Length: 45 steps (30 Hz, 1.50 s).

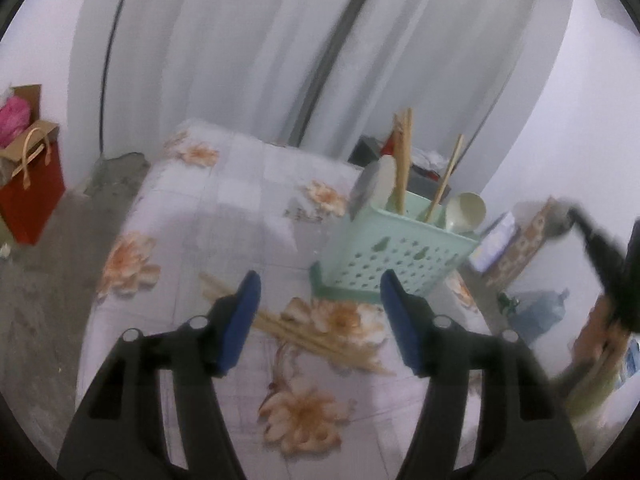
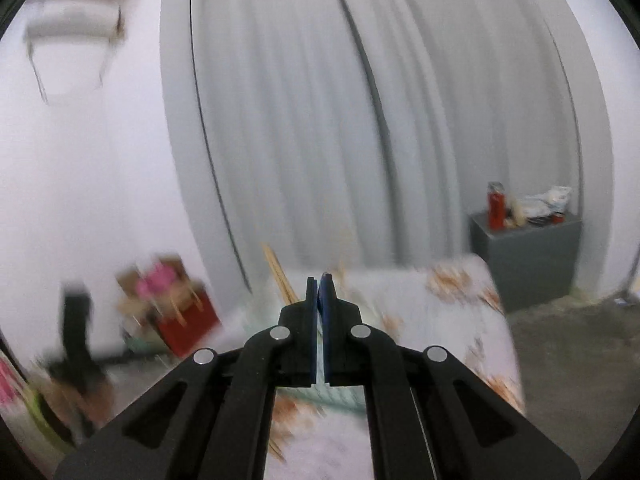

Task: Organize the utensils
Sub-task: 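Move the right gripper down to the wooden chopsticks on the sheet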

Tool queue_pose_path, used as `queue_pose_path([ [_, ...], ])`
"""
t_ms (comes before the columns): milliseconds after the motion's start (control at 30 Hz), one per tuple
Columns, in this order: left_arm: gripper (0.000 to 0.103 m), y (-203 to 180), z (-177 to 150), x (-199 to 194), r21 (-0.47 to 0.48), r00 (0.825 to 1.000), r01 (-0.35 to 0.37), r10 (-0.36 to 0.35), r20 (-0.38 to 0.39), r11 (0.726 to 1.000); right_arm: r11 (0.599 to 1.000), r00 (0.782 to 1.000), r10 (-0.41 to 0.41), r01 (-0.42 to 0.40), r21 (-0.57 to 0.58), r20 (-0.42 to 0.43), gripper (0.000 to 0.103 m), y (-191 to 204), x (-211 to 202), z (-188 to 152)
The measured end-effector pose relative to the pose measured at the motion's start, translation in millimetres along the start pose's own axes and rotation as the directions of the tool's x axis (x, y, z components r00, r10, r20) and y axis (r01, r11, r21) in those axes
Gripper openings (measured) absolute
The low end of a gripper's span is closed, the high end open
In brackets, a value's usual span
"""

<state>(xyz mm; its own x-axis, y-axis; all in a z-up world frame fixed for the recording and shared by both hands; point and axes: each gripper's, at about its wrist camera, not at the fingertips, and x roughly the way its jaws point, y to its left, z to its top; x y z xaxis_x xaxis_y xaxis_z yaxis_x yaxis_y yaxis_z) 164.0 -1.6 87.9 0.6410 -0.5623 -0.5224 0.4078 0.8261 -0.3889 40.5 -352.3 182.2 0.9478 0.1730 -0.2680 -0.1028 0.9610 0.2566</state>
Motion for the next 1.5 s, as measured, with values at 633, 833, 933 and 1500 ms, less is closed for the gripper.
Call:
queue_pose_path([
  [633,0.060,33,-44,-13,0.000,0.997,-0.077,0.077,0.025,0.997,0.926,0.980,0.192,-0.200,0.319,0.056,0.002,-56,113,-10],
  [833,0.060,28,-58,-5,0.016,0.997,-0.073,0.073,-0.019,0.997,0.925,0.997,0.062,-0.041,0.377,-0.044,0.003,-81,94,-52],
  [933,0.060,23,-64,-2,0.028,0.997,-0.067,0.069,-0.043,0.997,0.928,0.999,0.008,0.010,0.373,-0.047,0.004,-86,70,-58],
  [1500,0.061,11,-93,4,-0.018,0.992,-0.066,0.063,-0.112,0.998,0.983,0.803,0.186,-0.154,0.105,-0.567,0.029,27,133,-140],
])
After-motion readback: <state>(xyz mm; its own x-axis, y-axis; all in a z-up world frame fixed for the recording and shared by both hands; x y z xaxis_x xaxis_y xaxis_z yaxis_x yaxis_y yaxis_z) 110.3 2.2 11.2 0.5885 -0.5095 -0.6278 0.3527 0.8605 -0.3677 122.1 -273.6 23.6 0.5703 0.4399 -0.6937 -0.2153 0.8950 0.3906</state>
